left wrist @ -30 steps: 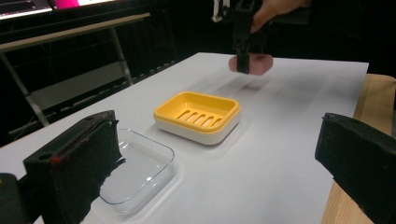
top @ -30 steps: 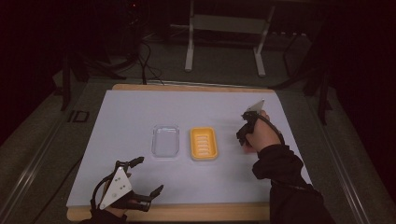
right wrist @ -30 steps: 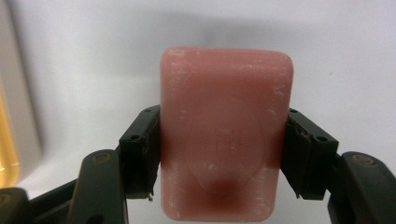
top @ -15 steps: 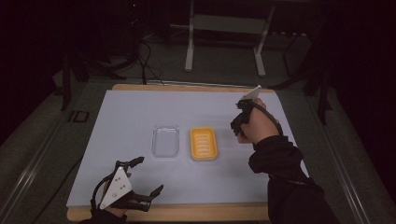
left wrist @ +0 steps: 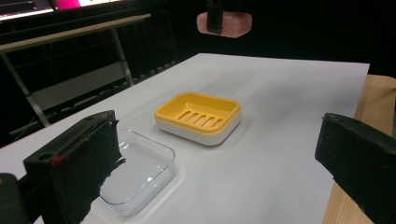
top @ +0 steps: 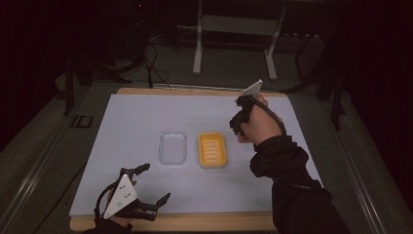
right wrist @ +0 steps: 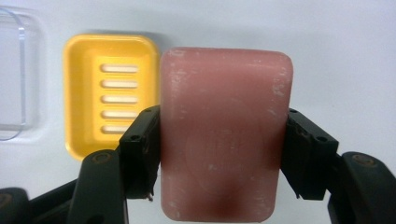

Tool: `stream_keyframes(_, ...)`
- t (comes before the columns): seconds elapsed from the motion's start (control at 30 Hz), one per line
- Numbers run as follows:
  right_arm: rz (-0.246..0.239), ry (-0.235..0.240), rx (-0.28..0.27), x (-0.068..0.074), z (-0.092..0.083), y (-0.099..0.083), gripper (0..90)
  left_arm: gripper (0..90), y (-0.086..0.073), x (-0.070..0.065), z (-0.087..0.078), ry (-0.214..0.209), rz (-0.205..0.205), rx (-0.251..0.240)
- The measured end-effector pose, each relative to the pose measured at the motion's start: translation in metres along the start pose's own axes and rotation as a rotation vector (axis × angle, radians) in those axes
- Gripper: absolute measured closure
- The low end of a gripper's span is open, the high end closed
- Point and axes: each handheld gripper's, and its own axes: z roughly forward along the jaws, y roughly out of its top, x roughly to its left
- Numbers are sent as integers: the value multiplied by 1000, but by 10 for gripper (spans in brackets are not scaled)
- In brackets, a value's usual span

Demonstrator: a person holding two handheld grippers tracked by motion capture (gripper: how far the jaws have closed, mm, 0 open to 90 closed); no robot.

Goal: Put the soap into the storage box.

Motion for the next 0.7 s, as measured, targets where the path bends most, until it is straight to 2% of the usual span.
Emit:
stream_keyframes(0.37,-34,31,-7,30,-5,1,373,6,0,0,-1,0,3,-3)
stream_keyframes(0.53,-46,55,-27,46,-4,0,373,6,0,0,-1,-3,2,-3)
stream_keyframes(0.7,-52,81,-46,57,-3,-1,373,6,0,0,-1,-4,3,-4)
